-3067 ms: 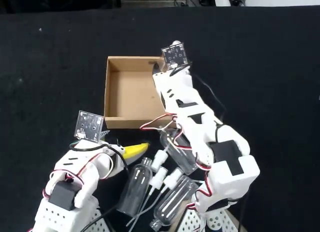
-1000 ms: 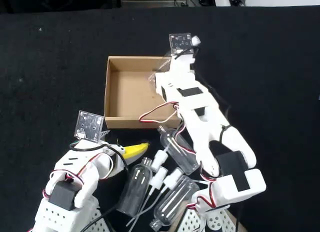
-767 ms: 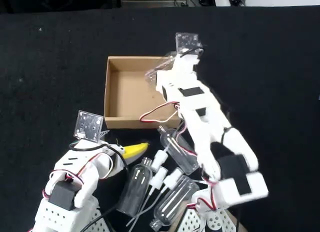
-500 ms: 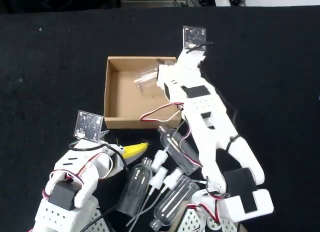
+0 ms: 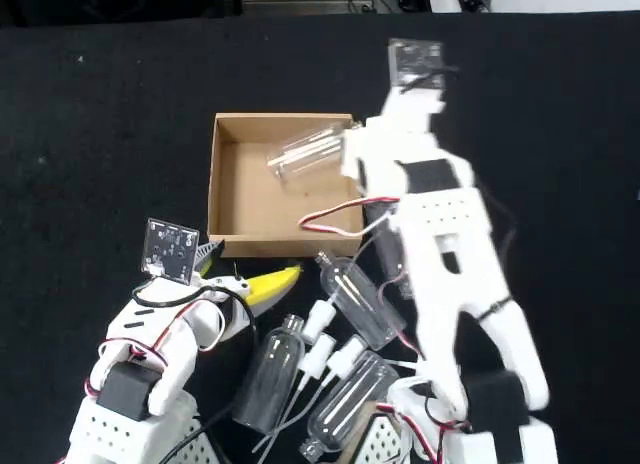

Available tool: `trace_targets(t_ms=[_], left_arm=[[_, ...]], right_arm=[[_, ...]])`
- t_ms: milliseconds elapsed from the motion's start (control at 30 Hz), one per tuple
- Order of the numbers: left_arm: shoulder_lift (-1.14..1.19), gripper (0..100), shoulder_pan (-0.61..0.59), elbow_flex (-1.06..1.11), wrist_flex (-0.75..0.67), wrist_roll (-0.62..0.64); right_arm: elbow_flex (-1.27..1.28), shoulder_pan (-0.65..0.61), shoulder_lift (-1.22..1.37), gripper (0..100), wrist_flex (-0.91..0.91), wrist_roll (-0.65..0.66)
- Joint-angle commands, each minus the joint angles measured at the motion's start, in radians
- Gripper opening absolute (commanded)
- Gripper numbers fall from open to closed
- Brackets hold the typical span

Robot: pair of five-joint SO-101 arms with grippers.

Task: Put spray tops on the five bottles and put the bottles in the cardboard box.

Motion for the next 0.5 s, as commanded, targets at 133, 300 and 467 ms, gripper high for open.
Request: trace_targets(t_ms=[133, 300, 467], left_arm=[[-0.011, 35, -0.05, -0.208, 0.078, -0.15], [0.1, 22, -0.074, -0.24, -0.015, -0.292], [0.473, 27, -0.07, -0.443, -0.075, -0.342]], right_arm=[[-0.004, 0.276, -0.044, 11.3, 0.098, 0.021], [0.127, 0.388, -0.021, 19.1, -0.011, 0.012], [0.26, 0.393, -0.001, 21.9, -0.204, -0.054]])
